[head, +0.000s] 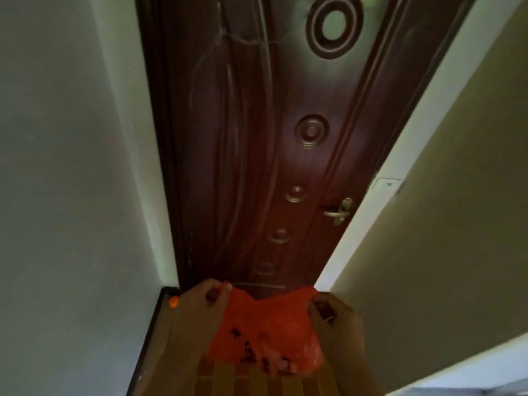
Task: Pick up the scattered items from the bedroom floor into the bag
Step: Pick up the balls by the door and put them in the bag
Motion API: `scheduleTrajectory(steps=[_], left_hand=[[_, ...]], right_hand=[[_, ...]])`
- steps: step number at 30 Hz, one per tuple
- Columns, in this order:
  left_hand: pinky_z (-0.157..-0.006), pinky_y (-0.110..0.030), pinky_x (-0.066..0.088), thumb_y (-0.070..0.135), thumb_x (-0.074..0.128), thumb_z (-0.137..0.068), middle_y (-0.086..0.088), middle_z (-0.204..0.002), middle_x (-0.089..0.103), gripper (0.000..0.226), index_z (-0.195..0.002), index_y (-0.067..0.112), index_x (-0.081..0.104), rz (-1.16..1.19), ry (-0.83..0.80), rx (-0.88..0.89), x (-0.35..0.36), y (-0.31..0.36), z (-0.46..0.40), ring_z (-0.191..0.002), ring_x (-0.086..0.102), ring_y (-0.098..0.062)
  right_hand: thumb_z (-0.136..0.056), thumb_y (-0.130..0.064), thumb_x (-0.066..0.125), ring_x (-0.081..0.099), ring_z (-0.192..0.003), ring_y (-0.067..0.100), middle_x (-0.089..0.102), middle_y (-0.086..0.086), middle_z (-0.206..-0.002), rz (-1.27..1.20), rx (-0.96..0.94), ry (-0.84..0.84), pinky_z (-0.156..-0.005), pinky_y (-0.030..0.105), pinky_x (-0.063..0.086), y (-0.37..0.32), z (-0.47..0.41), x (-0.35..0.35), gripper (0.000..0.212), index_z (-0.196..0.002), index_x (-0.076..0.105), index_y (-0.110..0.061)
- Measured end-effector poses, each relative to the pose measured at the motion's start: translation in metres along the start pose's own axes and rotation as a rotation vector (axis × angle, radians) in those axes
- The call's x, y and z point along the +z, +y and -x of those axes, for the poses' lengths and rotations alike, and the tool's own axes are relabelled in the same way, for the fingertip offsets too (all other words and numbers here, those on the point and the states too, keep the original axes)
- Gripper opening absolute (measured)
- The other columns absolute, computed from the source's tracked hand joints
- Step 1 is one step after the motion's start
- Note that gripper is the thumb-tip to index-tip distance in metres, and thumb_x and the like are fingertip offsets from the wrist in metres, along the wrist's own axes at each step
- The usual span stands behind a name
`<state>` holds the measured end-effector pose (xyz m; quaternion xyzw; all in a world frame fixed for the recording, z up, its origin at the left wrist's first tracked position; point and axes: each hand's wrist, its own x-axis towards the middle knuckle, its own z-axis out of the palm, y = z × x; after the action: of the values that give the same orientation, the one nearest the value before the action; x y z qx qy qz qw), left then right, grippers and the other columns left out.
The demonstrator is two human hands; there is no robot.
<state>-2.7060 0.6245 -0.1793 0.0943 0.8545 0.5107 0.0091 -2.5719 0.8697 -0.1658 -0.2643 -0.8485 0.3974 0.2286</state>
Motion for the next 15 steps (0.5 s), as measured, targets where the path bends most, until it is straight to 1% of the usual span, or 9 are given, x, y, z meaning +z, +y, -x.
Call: scheduleTrajectory(steps=[2,4,5,7,9,11,12,13,15], left_hand=[[-0.072,-0.035,0.061,0.077,0.051,-0.089,0.017,-0.074,0.072,0.04,-0.09,0.042,0.07,-0.024,0.034,-0.02,-0.011,-0.02,-0.007,-0.07,0.069,-0.001],[-0.071,-0.032,0.059,0.077,0.053,-0.089,0.013,-0.075,0.071,0.039,-0.089,0.042,0.07,-0.031,0.05,-0.049,-0.02,-0.033,-0.014,-0.071,0.069,-0.003],[-0.067,-0.03,0.056,0.072,0.057,-0.091,0.01,-0.074,0.07,0.035,-0.087,0.04,0.07,-0.03,0.048,-0.065,-0.023,-0.038,-0.019,-0.069,0.068,-0.004],[-0.063,-0.027,0.048,0.055,0.067,-0.095,0.006,-0.071,0.067,0.024,-0.081,0.035,0.069,-0.04,0.057,-0.091,-0.028,-0.048,-0.029,-0.067,0.065,-0.007],[-0.065,-0.029,0.05,0.051,0.067,-0.095,0.008,-0.072,0.069,0.022,-0.084,0.033,0.072,-0.066,0.083,-0.117,-0.034,-0.058,-0.041,-0.069,0.067,-0.008],[-0.065,-0.029,0.052,0.051,0.066,-0.095,0.011,-0.072,0.07,0.021,-0.087,0.033,0.073,-0.097,0.099,-0.157,-0.039,-0.07,-0.056,-0.07,0.068,-0.005],[-0.064,-0.029,0.051,0.05,0.067,-0.096,0.011,-0.071,0.07,0.02,-0.086,0.033,0.073,-0.106,0.11,-0.174,-0.04,-0.077,-0.064,-0.068,0.067,-0.004],[-0.062,-0.029,0.051,0.05,0.067,-0.095,0.012,-0.069,0.069,0.02,-0.084,0.034,0.072,-0.116,0.127,-0.189,-0.041,-0.081,-0.074,-0.066,0.066,-0.003],[-0.061,-0.032,0.055,0.059,0.062,-0.091,0.012,-0.066,0.069,0.028,-0.081,0.034,0.071,-0.129,0.166,-0.213,-0.043,-0.086,-0.093,-0.062,0.066,-0.003]], right_hand=[[-0.088,-0.017,0.082,0.069,-0.069,0.004,0.072,-0.018,-0.072,0.011,-0.01,-0.027,-0.061,0.02,0.053,-0.007,-0.009,0.017,0.015,-0.084,0.077,-0.031],[-0.088,-0.022,0.082,0.069,-0.067,0.004,0.072,-0.017,-0.072,0.023,-0.01,-0.061,-0.063,0.025,0.056,-0.009,-0.02,0.036,0.013,-0.084,0.076,-0.033],[-0.088,-0.027,0.082,0.069,-0.068,0.004,0.072,-0.017,-0.072,0.031,-0.003,-0.072,-0.065,0.029,0.057,-0.009,-0.026,0.045,0.012,-0.084,0.075,-0.035],[-0.087,-0.034,0.081,0.068,-0.068,0.002,0.071,-0.019,-0.073,0.034,-0.004,-0.107,-0.068,0.035,0.058,-0.011,-0.039,0.064,0.009,-0.085,0.074,-0.038],[-0.086,-0.035,0.082,0.068,-0.067,0.002,0.071,-0.018,-0.069,0.045,-0.04,-0.111,-0.069,0.032,0.057,-0.011,-0.055,0.085,0.009,-0.084,0.074,-0.037],[-0.087,-0.03,0.083,0.068,-0.069,0.0,0.071,-0.016,-0.069,0.03,-0.063,-0.123,-0.067,0.017,0.051,-0.015,-0.073,0.105,0.011,-0.084,0.073,-0.036],[-0.087,-0.031,0.083,0.067,-0.071,-0.003,0.071,-0.016,-0.07,0.034,-0.063,-0.142,-0.065,0.013,0.046,-0.016,-0.083,0.116,0.012,-0.085,0.073,-0.037],[-0.088,-0.031,0.082,0.066,-0.071,-0.005,0.071,-0.017,-0.072,0.032,-0.057,-0.167,-0.065,0.013,0.044,-0.016,-0.095,0.127,0.012,-0.085,0.072,-0.038],[-0.087,-0.028,0.082,0.065,-0.073,-0.006,0.07,-0.016,-0.072,0.001,-0.057,-0.215,-0.067,0.016,0.044,-0.011,-0.119,0.149,0.011,-0.085,0.074,-0.035]])
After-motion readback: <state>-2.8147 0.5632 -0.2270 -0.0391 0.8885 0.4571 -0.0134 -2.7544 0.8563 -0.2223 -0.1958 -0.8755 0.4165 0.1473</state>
